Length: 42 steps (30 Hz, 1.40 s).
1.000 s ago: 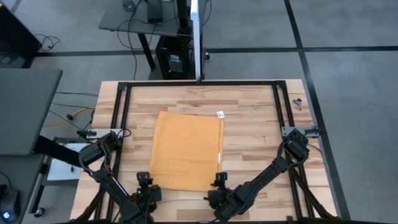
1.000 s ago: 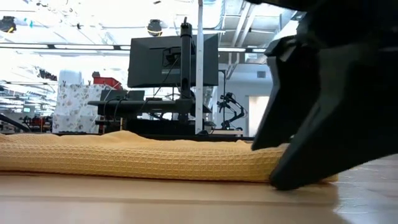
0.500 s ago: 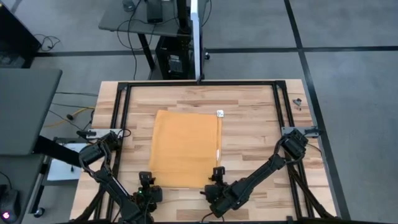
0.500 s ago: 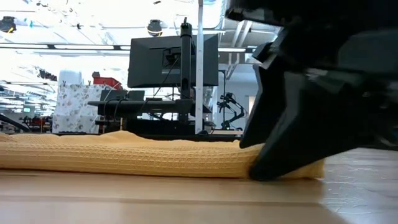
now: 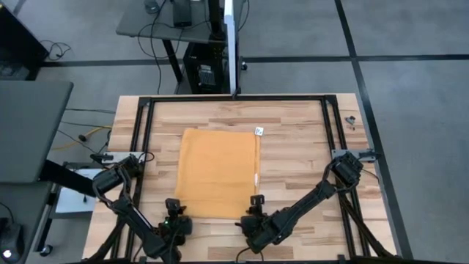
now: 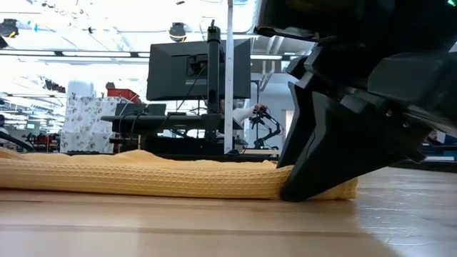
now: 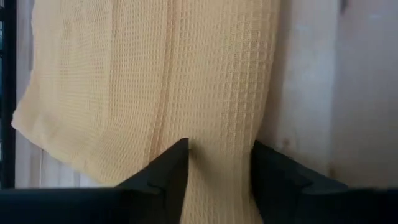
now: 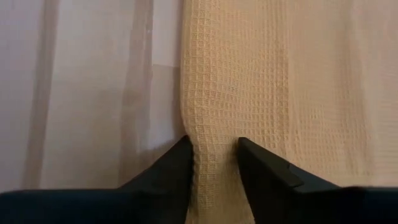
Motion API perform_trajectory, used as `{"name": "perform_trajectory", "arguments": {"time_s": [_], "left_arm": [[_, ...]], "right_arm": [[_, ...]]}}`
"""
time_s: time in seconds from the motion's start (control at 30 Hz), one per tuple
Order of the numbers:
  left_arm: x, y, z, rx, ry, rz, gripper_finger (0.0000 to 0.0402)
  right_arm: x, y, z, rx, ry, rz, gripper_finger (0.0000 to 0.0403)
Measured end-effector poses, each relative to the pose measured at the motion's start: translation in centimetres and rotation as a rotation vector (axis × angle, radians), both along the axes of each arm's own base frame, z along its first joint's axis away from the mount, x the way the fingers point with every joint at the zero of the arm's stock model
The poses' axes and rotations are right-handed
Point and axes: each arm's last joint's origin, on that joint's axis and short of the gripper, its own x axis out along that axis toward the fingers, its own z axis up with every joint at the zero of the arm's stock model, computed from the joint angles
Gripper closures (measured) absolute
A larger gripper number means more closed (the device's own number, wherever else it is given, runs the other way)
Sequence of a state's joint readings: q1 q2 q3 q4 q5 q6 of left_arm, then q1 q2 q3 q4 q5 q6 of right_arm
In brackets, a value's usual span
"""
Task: Roll towel
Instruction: Roll the yellow towel
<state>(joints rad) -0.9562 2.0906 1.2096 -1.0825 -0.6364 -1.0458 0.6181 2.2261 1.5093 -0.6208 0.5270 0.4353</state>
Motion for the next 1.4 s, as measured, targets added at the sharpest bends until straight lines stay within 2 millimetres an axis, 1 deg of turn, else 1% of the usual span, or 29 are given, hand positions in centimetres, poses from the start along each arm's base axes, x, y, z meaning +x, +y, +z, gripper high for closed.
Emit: {"name": "perform_trajectory", "arguments": {"time_s": [0.07, 0.13, 0.17, 0.23, 0.37, 0.47, 0.6, 0.8, 0.9, 0.97, 1.03, 1.2, 1.33, 1.4], "left_arm": [[0.3, 0.3, -0.1, -0.008, 0.003, 0.018, 0.0332], [0.5, 0.4, 0.0, -0.029, 0.01, 0.036, 0.0379], [0.7, 0.5, 0.1, -0.047, 0.004, 0.05, 0.039], [0.9, 0.6, 0.7, -0.091, -0.006, 0.073, 0.0396], [0.8, 0.6, 2.4, -0.215, -0.005, 0.141, 0.04], [0.7, 0.4, 3.9, -0.355, 0.025, 0.202, 0.0401], [0.8, 0.1, 5.9, -0.546, 0.029, 0.229, 0.0401], [1.4, 0.8, 7.1, -0.816, 0.067, 0.235, 0.0401], [1.3, 1.5, 7.2, -0.875, 0.051, 0.243, 0.0401], [1.0, 2.2, 7.7, -0.911, 0.024, 0.252, 0.0401], [0.8, 3.0, 8.1, -0.943, 0.014, 0.259, 0.0401], [0.4, 5.1, 9.4, -1.012, -0.02, 0.254, 0.0402], [1.0, 6.6, 9.8, -1.057, 0.013, 0.225, 0.0402], [1.3, 7.2, 9.4, -1.069, 0.026, 0.214, 0.0402]], "right_arm": [[0.2, -0.2, 0.0, 0.042, 0.024, 0.004, 0.0332], [0.4, -0.5, 0.0, 0.083, 0.045, 0.005, 0.0369], [0.6, -0.6, 0.0, 0.1, 0.052, 0.005, 0.0385], [0.8, -0.9, 0.2, 0.144, 0.068, -0.006, 0.0394], [0.9, -1.1, 0.6, 0.264, 0.092, -0.067, 0.0399], [0.8, -0.6, 1.4, 0.331, 0.068, -0.092, 0.0401], [0.5, 0.2, 2.6, 0.437, 0.065, -0.087, 0.0401], [0.6, 1.1, 3.0, 0.63, 0.116, -0.048, 0.0402], [0.6, 1.3, 3.1, 0.663, 0.131, -0.043, 0.0402], [0.4, 1.2, 3.5, 0.688, 0.139, -0.049, 0.0402], [0.2, 1.2, 3.8, 0.751, 0.121, -0.054, 0.0402], [-0.8, 0.3, 4.1, 0.926, 0.034, -0.092, 0.0402], [-1.6, -1.7, 4.8, 1.042, -0.004, -0.116, 0.0403], [-1.9, -2.8, 4.8, 1.1, -0.02, -0.124, 0.0403]]}}
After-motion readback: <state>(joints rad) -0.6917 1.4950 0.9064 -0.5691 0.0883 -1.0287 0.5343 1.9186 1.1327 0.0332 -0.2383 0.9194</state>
